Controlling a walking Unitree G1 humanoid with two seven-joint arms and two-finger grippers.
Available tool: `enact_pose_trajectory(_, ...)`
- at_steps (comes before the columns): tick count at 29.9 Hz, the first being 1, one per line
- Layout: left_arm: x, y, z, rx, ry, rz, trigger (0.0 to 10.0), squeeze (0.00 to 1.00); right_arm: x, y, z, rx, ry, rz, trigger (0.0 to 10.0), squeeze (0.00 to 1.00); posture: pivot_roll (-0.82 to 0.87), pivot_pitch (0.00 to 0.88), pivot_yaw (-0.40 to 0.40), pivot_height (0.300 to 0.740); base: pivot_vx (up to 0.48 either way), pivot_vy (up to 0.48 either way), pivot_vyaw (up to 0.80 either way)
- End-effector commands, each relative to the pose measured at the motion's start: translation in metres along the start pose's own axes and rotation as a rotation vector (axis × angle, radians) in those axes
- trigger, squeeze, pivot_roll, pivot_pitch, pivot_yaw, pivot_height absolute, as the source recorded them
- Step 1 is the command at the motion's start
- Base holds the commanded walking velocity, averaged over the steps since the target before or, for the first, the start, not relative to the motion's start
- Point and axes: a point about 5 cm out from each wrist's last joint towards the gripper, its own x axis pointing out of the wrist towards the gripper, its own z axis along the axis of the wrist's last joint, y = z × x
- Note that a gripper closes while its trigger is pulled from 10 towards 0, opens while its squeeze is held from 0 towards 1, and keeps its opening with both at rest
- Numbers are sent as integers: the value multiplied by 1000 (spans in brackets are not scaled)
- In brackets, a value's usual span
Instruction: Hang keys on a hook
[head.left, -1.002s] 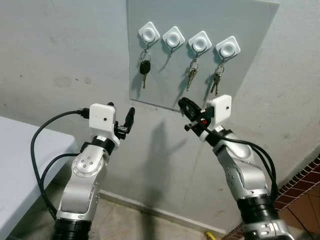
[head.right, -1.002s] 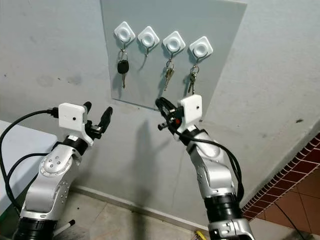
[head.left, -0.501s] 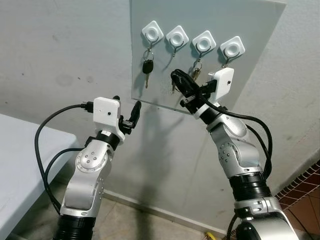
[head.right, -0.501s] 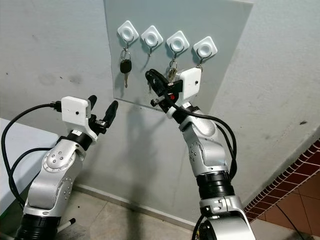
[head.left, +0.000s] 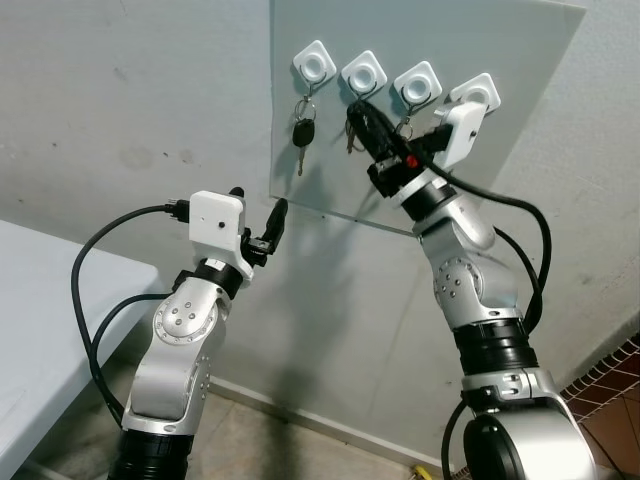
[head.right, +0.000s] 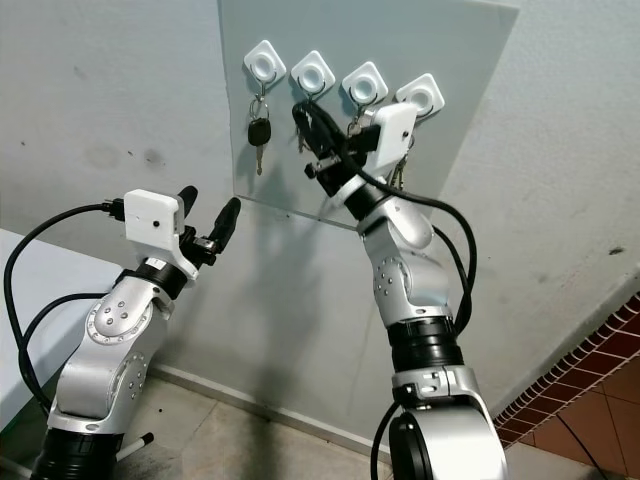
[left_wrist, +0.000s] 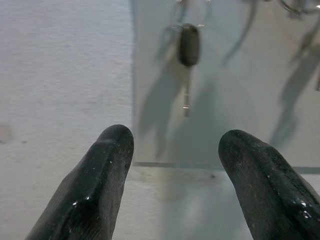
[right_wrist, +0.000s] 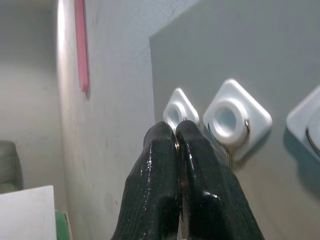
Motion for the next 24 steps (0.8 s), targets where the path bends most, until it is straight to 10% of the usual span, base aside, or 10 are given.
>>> enact_pose_trajectory(1, 3, -5, 9, 21, -31, -31, 10000, 0, 3, -3, 5, 3, -23, -8, 10000, 0, -35, 0, -81, 728, 0, 0, 0)
enact_pose_trajectory(24, 5, -9, 16, 13, -48, -44, 10000, 0, 13, -10, 0, 174, -48, -101, 10000, 0, -30, 5, -85, 728, 0, 0, 0)
